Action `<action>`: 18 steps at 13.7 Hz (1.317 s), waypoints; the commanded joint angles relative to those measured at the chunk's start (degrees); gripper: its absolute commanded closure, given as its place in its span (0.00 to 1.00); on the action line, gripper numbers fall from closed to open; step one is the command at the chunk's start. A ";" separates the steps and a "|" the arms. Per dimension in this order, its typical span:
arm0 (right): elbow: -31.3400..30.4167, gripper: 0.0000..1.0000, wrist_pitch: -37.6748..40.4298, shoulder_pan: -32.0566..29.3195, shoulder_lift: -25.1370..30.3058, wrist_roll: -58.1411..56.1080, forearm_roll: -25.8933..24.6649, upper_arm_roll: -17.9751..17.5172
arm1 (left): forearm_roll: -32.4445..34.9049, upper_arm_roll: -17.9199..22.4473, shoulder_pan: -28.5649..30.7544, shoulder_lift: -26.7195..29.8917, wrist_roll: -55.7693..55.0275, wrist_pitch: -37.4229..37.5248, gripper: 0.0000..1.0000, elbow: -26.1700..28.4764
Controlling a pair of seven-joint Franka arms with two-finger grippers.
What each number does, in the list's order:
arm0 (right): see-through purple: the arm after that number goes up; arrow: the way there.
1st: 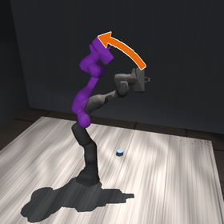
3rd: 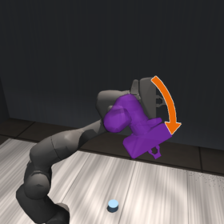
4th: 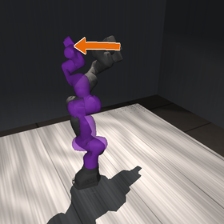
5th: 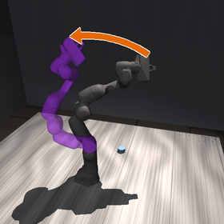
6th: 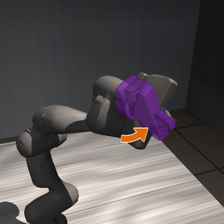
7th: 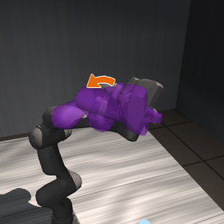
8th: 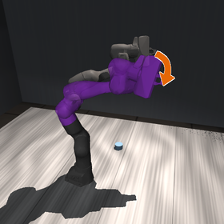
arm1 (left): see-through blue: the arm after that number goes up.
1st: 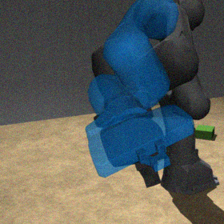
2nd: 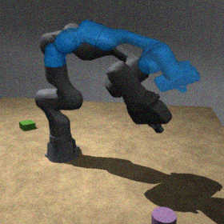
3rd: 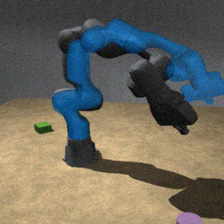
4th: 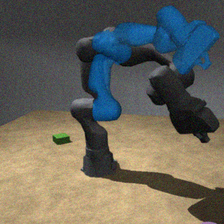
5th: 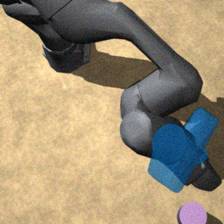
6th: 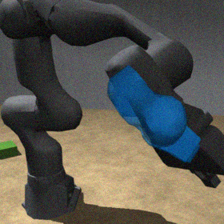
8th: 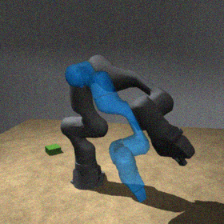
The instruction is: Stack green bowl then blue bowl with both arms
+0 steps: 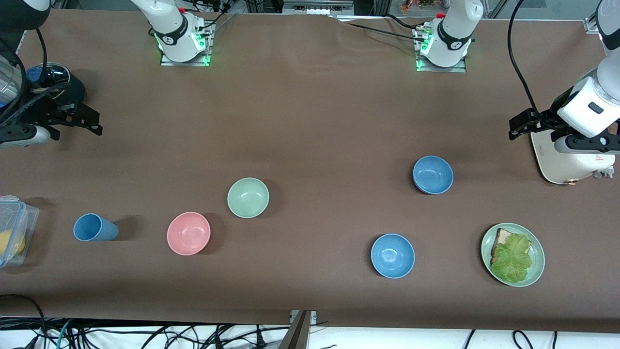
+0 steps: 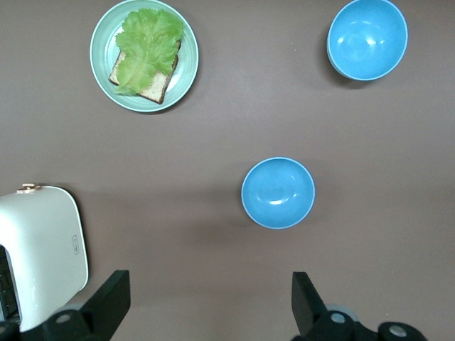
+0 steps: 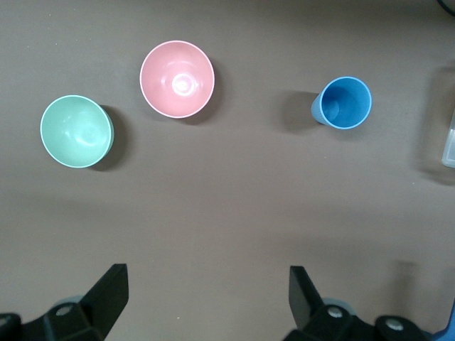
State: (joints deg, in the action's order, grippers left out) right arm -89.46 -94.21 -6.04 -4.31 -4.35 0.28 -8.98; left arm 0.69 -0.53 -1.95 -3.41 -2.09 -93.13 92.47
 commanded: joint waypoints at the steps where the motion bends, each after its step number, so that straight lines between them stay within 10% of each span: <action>1: 1.39 0.00 1.22 -0.03 -0.44 0.04 -0.19 -0.25 | -1.83 0.01 0.20 -0.72 0.77 1.38 0.00 -1.77; 18: 1.75 0.00 1.05 0.06 -1.49 -0.22 2.42 -0.60 | -1.74 0.00 0.20 -0.72 0.77 1.38 0.00 -1.77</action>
State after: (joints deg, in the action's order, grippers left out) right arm -89.46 -94.20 -5.89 -4.76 -4.35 0.75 -9.26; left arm 0.69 -0.53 -1.95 -3.41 -2.09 -93.12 92.47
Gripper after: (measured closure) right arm 0.000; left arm 0.000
